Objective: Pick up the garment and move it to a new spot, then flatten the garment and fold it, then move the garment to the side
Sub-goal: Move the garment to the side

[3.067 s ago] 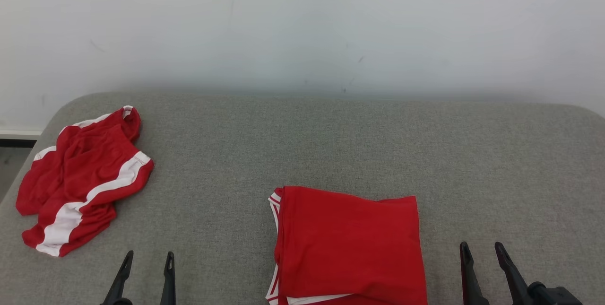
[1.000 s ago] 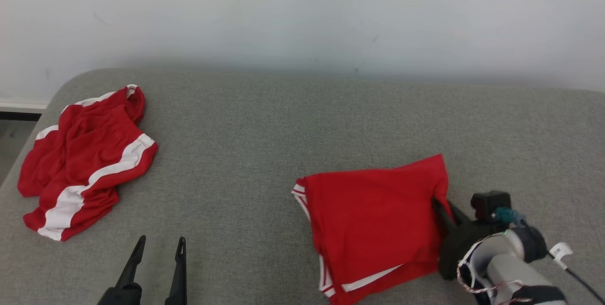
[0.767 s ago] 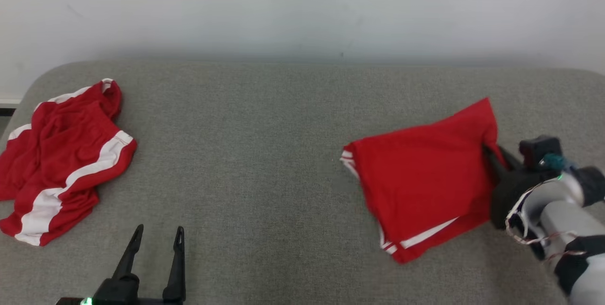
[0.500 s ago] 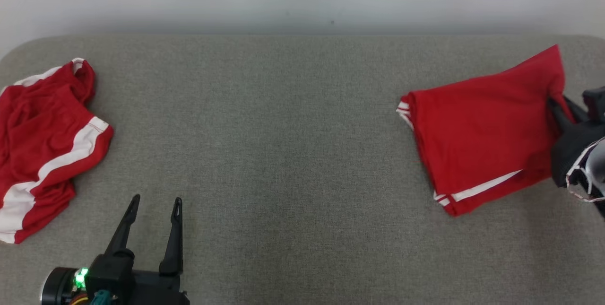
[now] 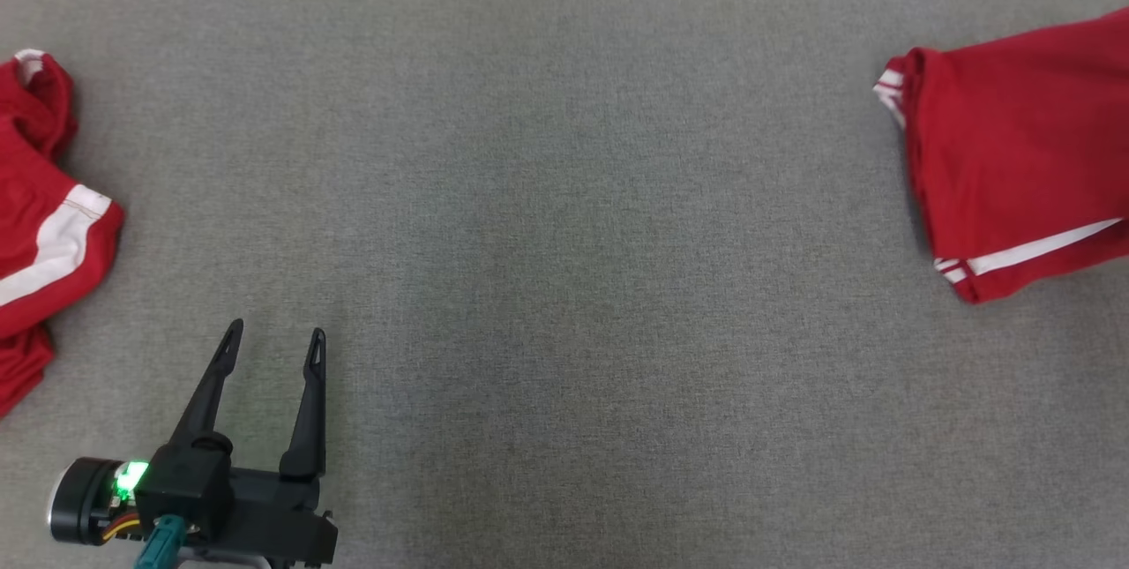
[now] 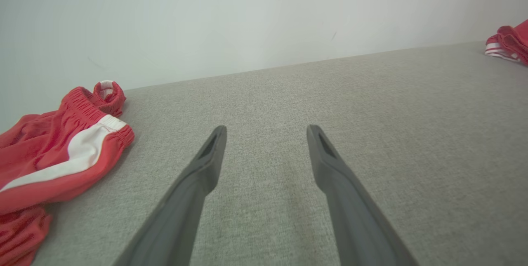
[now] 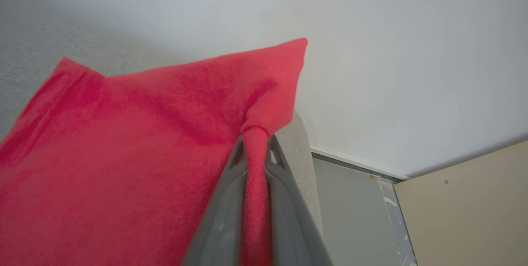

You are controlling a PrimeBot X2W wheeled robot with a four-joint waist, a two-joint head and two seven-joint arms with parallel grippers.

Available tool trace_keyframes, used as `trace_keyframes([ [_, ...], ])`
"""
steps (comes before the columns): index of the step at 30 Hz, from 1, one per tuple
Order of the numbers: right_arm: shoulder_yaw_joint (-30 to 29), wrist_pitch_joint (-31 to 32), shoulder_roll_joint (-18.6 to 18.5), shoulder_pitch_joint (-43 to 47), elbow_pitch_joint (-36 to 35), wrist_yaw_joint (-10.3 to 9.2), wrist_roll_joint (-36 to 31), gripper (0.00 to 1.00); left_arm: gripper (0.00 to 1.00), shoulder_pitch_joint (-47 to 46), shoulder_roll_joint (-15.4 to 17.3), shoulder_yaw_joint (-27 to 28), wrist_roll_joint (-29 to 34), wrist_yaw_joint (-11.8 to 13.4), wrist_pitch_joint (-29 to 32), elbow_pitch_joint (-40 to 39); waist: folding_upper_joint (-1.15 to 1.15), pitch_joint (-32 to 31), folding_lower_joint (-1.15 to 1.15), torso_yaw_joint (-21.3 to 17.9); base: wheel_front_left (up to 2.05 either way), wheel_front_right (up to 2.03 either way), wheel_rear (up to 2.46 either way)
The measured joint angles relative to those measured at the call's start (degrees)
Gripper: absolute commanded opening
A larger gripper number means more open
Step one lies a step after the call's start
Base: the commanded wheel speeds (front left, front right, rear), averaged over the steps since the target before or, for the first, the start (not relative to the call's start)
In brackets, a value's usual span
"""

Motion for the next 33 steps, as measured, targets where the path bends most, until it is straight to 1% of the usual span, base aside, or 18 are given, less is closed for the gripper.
trace_keyframes([
  [5, 0.21, 0.02, -1.19, -2.53, 1.94, 0.00, -0.16, 0.00, 1.00, -0.70, 0.31, 0.08, -0.01, 0.00, 0.00, -0.47, 0.00, 1.65, -0.01, -0.58, 0.00, 0.00, 0.00],
  [9, 0.78, -0.21, -1.36, -3.44, 3.13, 0.00, -0.85, 0.00, 1.00, -0.70, 0.37, 0.15, -0.10, 0.03, 0.00, -0.60, 0.00, 1.99, -0.01, -0.58, 0.00, 0.00, 0.00],
  [10, 0.77, -0.56, -1.35, -3.57, 3.44, 0.00, -1.02, 0.05, 1.00, -0.70, 0.43, 0.18, -0.10, 0.04, 0.00, -0.64, 0.00, 2.02, -0.01, -0.58, 0.00, 0.00, 0.00],
  [11, 0.80, -1.05, -1.34, -3.80, 3.80, 0.00, -1.24, 0.98, 1.00, -0.70, 0.52, 0.22, -0.10, 0.10, 0.00, -0.64, 0.00, 2.04, -0.01, -0.60, 0.00, 0.00, 0.00],
  [12, 0.87, -1.33, -1.32, -4.20, 4.37, 0.00, -1.65, 1.00, 1.00, -0.70, 0.57, 0.24, -0.11, 0.13, 0.00, -0.64, 0.00, 2.04, -0.01, -0.62, 0.00, 0.00, 0.00],
  [15, 0.51, -1.68, -1.03, -5.08, 6.73, 0.00, -2.55, 1.00, 1.00, -0.70, 0.54, 0.16, -0.16, 0.37, 0.00, -0.55, 0.00, 1.76, -0.01, -0.67, 0.00, 0.00, 0.00],
  [18, -0.46, -4.03, -0.77, -6.44, 8.82, 0.00, -3.96, 1.00, 1.00, -0.70, 0.33, 0.14, -0.33, 0.54, 0.00, -0.38, 0.00, 1.01, -0.01, -0.71, 0.00, 0.00, 0.00],
  [20, -1.59, -6.17, 0.01, -6.89, 9.87, 0.00, -4.15, 1.00, 1.00, -0.63, 0.21, 0.24, -0.51, 0.62, 0.00, -0.23, -0.01, 0.29, -0.02, -0.76, 0.00, 0.00, 0.00],
  [22, -3.77, -8.67, 2.21, -6.86, 9.76, 0.00, -2.65, 1.00, 1.00, 0.18, -0.13, 0.42, -0.60, 0.96, 0.00, 0.08, -0.01, -1.13, -0.01, -0.85, 0.00, 0.00, 0.00],
  [25, -5.61, -10.00, 4.52, -6.37, 7.68, 0.00, -1.03, 1.00, 1.00, 1.76, -0.41, 0.77, -0.93, 1.16, 0.00, 0.49, -0.01, -2.92, -0.02, -0.96, 0.00, 0.00, 0.00],
  [28, -7.26, -10.46, 6.92, -3.17, 4.52, 0.00, 0.02, 1.00, 1.00, 3.28, -0.74, 1.07, -1.11, 1.52, 0.00, 0.75, -0.01, -4.93, -0.02, -1.07, 0.00, 0.00, 0.00],
  [33, -14.05, -10.63, 9.22, 4.58, -5.54, 0.00, -0.23, 1.00, 1.00, 5.81, -1.46, 1.29, -1.20, 2.12, 0.00, 0.41, -0.02, -8.31, -0.03, -0.94, 0.00, 0.00, 0.00],
])
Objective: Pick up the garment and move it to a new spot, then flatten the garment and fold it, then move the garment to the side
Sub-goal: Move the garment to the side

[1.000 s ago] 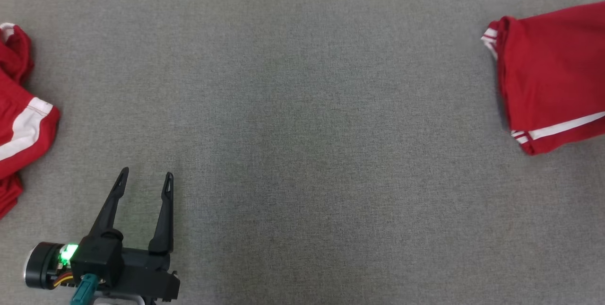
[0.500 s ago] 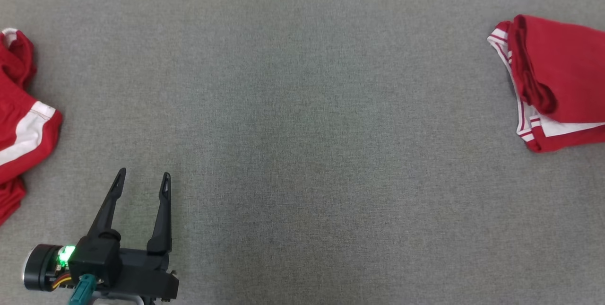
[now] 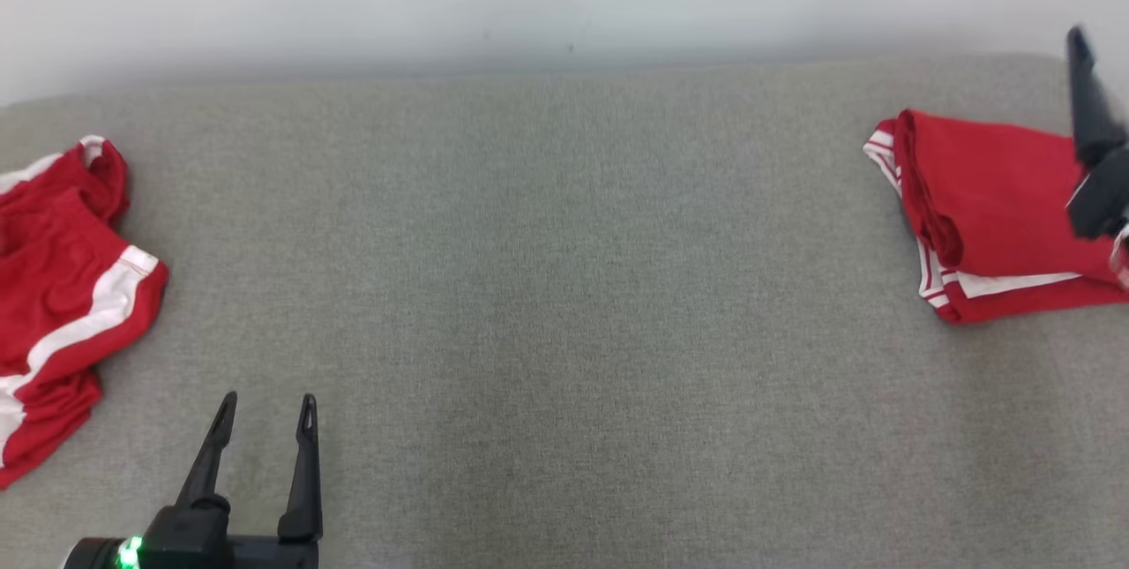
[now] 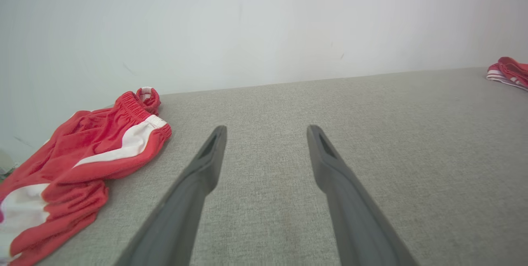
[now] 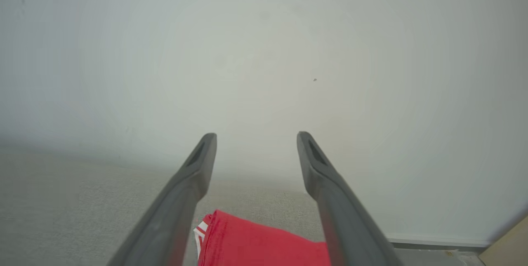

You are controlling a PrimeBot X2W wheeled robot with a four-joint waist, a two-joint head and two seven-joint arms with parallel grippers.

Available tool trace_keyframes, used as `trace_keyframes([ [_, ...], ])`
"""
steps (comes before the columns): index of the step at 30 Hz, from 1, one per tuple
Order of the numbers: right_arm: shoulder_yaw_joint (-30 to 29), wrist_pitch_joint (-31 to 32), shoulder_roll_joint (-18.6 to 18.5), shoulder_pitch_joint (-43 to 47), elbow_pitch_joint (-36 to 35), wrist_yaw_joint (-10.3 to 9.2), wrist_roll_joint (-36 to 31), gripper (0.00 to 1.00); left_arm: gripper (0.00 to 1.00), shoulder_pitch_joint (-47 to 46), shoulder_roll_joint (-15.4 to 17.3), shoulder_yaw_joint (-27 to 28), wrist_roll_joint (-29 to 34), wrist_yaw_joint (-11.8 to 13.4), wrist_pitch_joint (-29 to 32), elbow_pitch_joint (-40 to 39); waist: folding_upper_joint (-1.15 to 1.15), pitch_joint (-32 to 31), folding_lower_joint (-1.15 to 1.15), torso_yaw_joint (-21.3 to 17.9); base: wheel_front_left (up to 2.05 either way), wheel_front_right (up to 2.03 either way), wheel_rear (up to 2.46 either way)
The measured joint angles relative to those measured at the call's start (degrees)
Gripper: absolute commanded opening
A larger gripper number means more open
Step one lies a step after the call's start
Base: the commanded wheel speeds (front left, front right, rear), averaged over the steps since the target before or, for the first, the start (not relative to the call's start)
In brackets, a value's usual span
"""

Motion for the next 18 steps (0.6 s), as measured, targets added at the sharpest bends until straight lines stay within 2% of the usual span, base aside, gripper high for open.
trace_keyframes([
  [7, -11.90, 0.01, 6.08, 17.29, -13.77, 0.00, -4.89, 1.00, 1.00, 2.38, -0.11, 0.09, -0.38, 0.14, 0.00, 0.33, 0.00, -4.32, 0.00, 1.32, 0.00, 0.00, 0.00],
  [12, -19.14, 0.01, 12.28, 30.50, -23.40, 0.00, -10.18, 1.00, 1.00, 3.16, -0.10, -0.03, -0.37, 0.41, 0.00, 0.29, 0.00, -6.71, 0.00, 3.21, 0.00, 0.00, 0.00],
  [18, -26.62, 0.01, 20.17, 41.64, -32.18, 0.00, -15.16, 1.00, 1.00, 4.85, 0.26, 0.31, -0.41, 0.62, 0.00, 0.40, 0.00, -9.17, 0.00, 5.19, 0.00, 0.00, 0.00],
])
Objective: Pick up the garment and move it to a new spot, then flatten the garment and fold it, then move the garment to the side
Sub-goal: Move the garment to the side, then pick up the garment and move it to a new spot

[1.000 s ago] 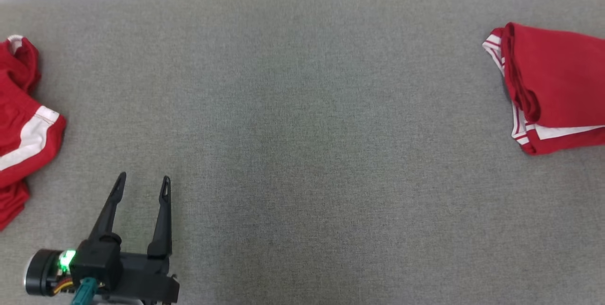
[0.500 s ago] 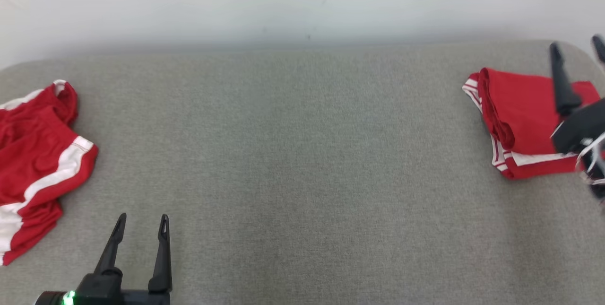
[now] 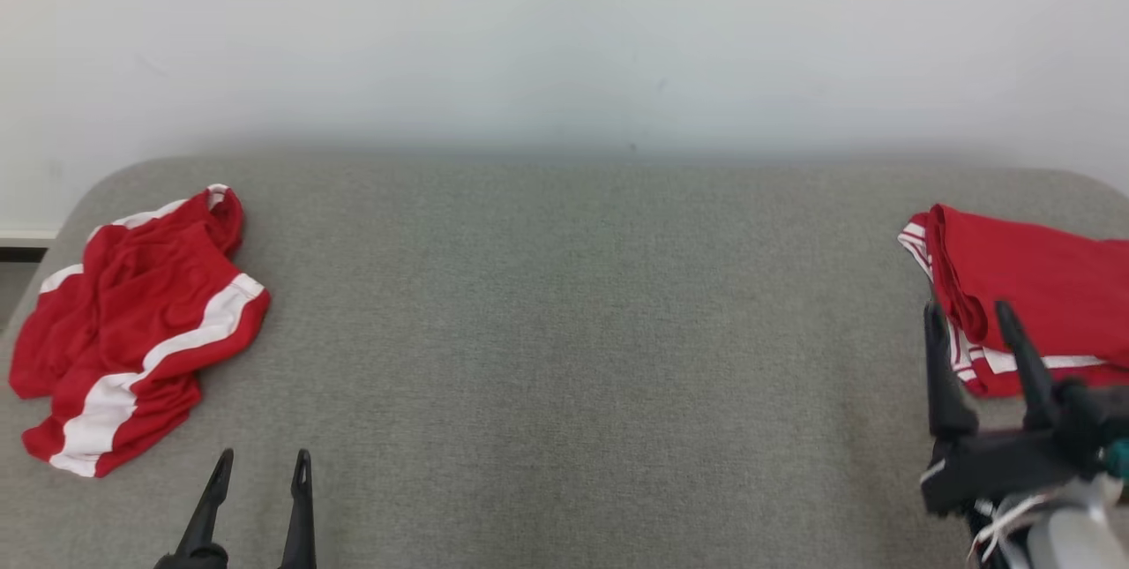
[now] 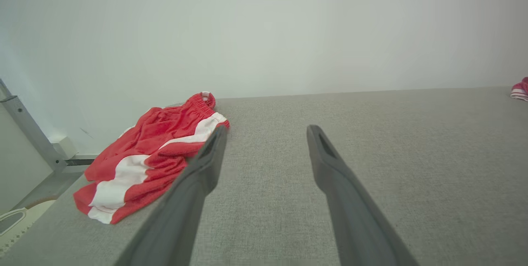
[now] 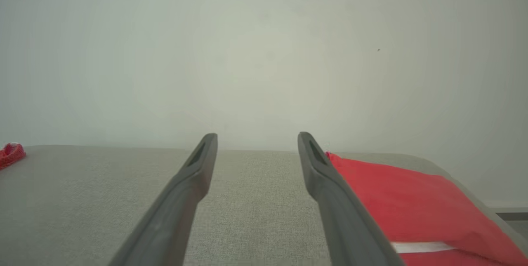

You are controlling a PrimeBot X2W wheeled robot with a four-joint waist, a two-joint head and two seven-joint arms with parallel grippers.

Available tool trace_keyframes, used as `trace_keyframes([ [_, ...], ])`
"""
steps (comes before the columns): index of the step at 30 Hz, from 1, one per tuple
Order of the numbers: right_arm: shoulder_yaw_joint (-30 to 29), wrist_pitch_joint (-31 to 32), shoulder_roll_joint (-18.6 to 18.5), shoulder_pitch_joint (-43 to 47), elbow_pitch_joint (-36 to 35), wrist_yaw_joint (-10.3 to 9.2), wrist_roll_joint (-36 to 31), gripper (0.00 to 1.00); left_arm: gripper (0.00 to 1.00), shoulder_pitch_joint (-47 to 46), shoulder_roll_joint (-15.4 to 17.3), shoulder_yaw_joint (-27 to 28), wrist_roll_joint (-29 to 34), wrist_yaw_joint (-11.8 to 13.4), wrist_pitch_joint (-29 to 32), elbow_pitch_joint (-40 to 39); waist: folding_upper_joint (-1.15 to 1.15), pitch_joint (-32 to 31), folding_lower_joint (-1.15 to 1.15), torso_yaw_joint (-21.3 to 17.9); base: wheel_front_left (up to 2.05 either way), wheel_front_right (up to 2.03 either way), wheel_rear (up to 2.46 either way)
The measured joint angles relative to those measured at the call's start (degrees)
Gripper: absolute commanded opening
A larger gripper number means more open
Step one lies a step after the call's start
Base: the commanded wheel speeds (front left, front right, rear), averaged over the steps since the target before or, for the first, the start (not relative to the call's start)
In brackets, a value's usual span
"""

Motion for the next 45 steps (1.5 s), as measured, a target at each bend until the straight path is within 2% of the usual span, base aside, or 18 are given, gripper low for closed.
trace_keyframes([
  [6, -3.27, 0.00, 6.19, 7.84, -6.76, 0.00, -4.10, 1.00, 1.00, 1.20, 0.56, 0.37, -0.33, 0.53, 0.00, -0.04, 0.00, -1.66, 0.00, 1.16, 0.00, 0.00, 0.00],
  [11, -2.85, -0.01, 8.17, 12.84, -9.53, 0.00, -8.53, 1.00, 1.00, 1.76, 0.66, 0.35, -0.32, 1.02, 0.00, -0.26, 0.01, -2.43, 0.01, 1.46, 0.00, 0.00, 0.00],
  [17, -3.08, -0.01, 10.39, 17.24, -11.45, 0.00, -8.35, 1.00, 1.00, 2.64, 0.59, -0.04, -0.30, 1.59, 0.00, -0.71, 0.00, -3.19, 0.01, 1.81, 0.00, 0.00, 0.00],
  [26, -3.80, -0.01, 11.79, 19.74, -13.05, 0.00, -7.44, 1.00, 1.00, 2.82, 0.67, -0.05, -0.45, 2.20, 0.00, -0.99, 0.01, -3.12, 0.01, 1.36, 0.00, 0.00, 0.00],
  [45, -4.13, -0.01, 12.09, 19.84, -12.06, 0.00, -6.51, 1.00, 1.00, 2.87, 1.37, -0.57, -0.66, 2.91, 0.02, -1.21, 0.01, -2.68, 0.01, 1.08, 0.00, 0.00, 0.00],
])
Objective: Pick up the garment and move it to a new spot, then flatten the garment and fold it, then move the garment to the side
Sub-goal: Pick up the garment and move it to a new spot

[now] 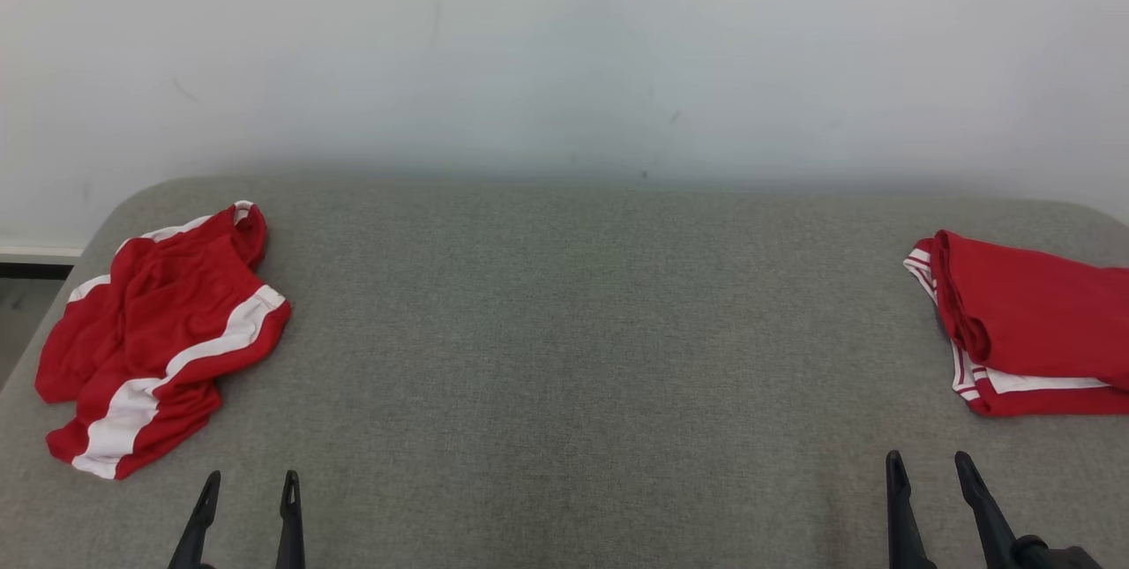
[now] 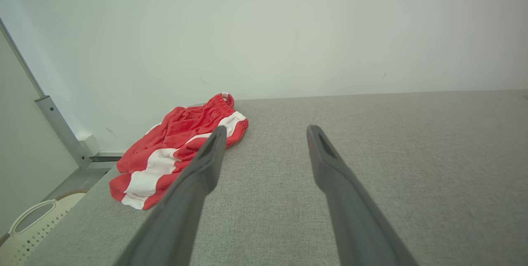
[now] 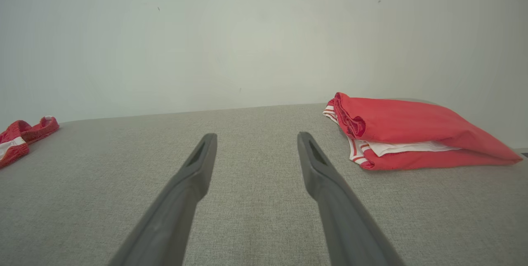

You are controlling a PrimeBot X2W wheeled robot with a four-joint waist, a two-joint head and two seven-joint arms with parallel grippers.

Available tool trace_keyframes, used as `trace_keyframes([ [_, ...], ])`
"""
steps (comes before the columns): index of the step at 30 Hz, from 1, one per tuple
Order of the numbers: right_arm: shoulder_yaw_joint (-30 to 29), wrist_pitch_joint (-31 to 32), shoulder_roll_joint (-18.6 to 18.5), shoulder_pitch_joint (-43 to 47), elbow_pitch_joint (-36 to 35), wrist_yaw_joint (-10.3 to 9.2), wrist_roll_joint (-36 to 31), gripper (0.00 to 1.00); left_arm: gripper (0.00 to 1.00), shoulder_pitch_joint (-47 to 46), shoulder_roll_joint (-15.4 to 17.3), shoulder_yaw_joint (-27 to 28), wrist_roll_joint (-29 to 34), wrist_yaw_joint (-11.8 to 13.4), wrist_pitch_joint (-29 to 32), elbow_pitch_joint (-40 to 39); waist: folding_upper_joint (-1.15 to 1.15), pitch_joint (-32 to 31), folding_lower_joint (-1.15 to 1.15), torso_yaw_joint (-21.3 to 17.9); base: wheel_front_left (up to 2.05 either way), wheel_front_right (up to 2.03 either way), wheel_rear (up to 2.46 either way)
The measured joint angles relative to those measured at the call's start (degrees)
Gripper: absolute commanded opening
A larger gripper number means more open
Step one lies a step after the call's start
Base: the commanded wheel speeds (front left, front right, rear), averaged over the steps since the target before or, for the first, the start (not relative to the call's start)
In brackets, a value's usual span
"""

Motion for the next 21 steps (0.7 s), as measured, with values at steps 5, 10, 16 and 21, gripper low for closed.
trace_keyframes([
  [5, -0.31, 0.00, 0.02, 0.05, 0.31, 0.00, 0.27, 1.00, 1.00, -0.09, 0.19, -0.60, -0.07, -0.01, 0.26, -0.08, 0.00, 0.00, 0.00, 0.98, 0.00, 0.00, 0.00],
  [10, -0.52, 0.00, 0.02, 0.18, 0.69, 0.00, 0.80, 1.00, 1.00, -0.28, 0.47, -0.97, -0.10, 0.11, 0.73, -0.05, 0.00, -0.01, 0.00, 3.60, 0.00, 0.00, 0.00],
  [16, -0.70, 0.01, 0.03, 0.54, 1.18, 0.00, 1.69, 1.00, 1.00, -0.19, 1.57, -0.84, -0.22, 0.27, 1.19, 0.00, 0.00, -0.14, 0.01, 8.31, 0.00, 0.00, 0.00],
  [21, -0.43, 0.00, 0.03, 0.91, 1.75, 0.00, 2.09, 1.00, 1.00, 0.01, 2.36, -0.71, -0.35, 0.45, 2.01, -0.15, 0.00, -0.43, 0.01, 13.76, 0.00, 0.00, 0.00],
])
